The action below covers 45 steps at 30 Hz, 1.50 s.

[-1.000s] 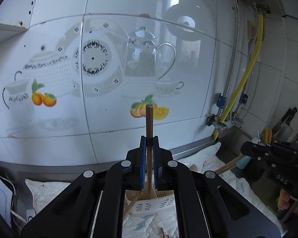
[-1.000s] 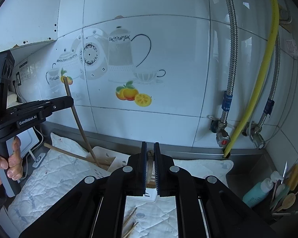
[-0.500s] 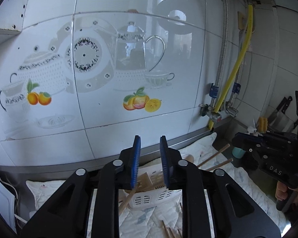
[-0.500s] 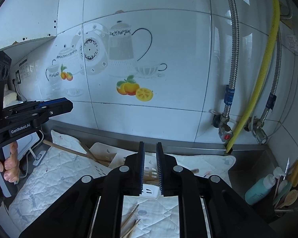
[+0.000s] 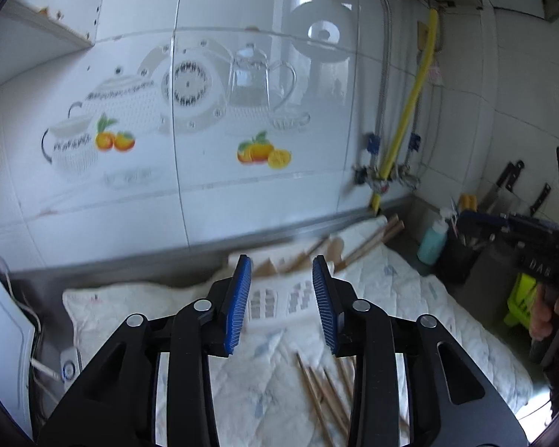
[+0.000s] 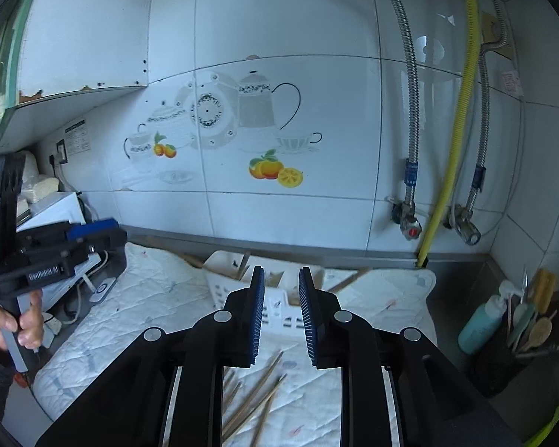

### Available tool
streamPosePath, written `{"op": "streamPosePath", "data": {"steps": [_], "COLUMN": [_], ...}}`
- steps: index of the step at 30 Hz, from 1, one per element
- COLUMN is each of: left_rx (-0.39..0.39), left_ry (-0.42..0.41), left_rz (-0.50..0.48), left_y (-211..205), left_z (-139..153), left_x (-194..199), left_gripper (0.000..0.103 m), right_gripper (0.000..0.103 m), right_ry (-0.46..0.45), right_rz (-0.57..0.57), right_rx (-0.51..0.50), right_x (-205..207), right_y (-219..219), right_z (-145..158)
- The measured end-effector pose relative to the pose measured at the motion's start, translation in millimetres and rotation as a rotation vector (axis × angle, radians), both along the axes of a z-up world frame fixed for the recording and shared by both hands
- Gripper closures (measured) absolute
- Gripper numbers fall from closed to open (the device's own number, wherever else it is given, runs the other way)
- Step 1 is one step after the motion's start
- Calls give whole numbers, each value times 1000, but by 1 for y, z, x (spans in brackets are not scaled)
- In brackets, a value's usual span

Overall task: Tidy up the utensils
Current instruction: 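Move both open tools back down toward the remaining chopsticks, then close the right tool on a chopstick while the left tool grasps another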

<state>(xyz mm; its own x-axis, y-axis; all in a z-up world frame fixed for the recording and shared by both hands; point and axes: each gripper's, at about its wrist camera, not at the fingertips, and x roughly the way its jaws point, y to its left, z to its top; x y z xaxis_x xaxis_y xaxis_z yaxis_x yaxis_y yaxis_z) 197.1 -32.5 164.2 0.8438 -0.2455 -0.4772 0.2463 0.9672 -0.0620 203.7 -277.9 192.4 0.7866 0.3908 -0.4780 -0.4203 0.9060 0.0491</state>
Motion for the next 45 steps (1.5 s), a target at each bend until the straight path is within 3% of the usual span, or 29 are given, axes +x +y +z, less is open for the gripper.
{"op": "streamPosePath", "data": {"steps": [8,12,20,24,32,42,45], "left_rx": [16,-1,-13,22,14,10,25], "left_ry": [115,178,305,349,394,400,390], "left_rz": [-21,-30,-64,-83,-62,-52,-48], "left_y": [0,0,-17,-34,-47,-50,-53], "left_z": [-74,-110,-173,-200,-226,-240,-240], "left_x": [-64,-87,-115,-121,-110,-103,-102], "left_gripper": [65,65,65,65,66,66,71], "right_gripper": [83,83,83,83,83,83,83], "right_ry": [-2,39,140,201,284,344,339], "right_rz": [-18,-31,-66,-71,-60,-44,-57], "right_rx": [-22,-21,-48,-25,-58,-78,-98], "right_x": [-79,-113,-150,-155,-153,-138,-136], "right_y": [-5,-11,-20,-22,-11,8,13], "right_z": [-37,-67,-130,-159,-207,-243,-247]}}
